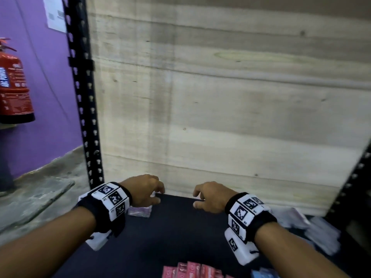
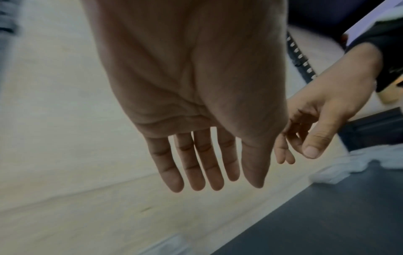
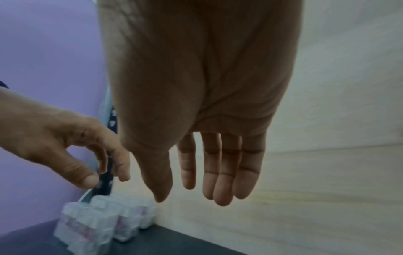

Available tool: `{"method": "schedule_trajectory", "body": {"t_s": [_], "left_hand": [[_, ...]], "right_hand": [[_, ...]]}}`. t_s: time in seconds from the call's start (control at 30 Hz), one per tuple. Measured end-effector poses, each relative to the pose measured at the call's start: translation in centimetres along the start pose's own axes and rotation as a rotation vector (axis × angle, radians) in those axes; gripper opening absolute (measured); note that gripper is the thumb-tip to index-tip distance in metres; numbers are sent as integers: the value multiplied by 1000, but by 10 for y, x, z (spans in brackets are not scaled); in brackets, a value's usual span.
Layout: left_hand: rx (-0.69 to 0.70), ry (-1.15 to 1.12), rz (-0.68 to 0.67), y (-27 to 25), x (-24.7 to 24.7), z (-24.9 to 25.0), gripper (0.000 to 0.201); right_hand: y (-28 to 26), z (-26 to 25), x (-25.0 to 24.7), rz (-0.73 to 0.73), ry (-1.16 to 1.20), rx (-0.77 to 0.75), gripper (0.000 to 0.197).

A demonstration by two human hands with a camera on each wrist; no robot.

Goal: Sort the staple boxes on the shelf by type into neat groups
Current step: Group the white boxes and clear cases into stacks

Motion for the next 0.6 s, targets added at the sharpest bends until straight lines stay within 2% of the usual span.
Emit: {"method": "schedule_trajectory", "body": {"t_s": [0.2, 0.37, 0.6], "left_hand": [[126, 35, -108, 43, 1, 104, 42], [205, 69, -142, 73, 5, 173, 44], [241, 87, -158, 120, 20, 224, 45]], "right_hand": [[-66, 99, -3, -5, 43, 170, 42], [-117, 173, 6, -28, 62, 290, 43], [-154, 236, 27, -95, 61, 390, 47]]}}
Point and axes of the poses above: each hand's wrist, its own y-axis towards the middle knuckle, its own x-axis out of the palm, z = x × y, the point moved 10 cm from there along y, towards the middle knuckle, and after that the axes turned 1 degree about -z, right-handed, at the moved point
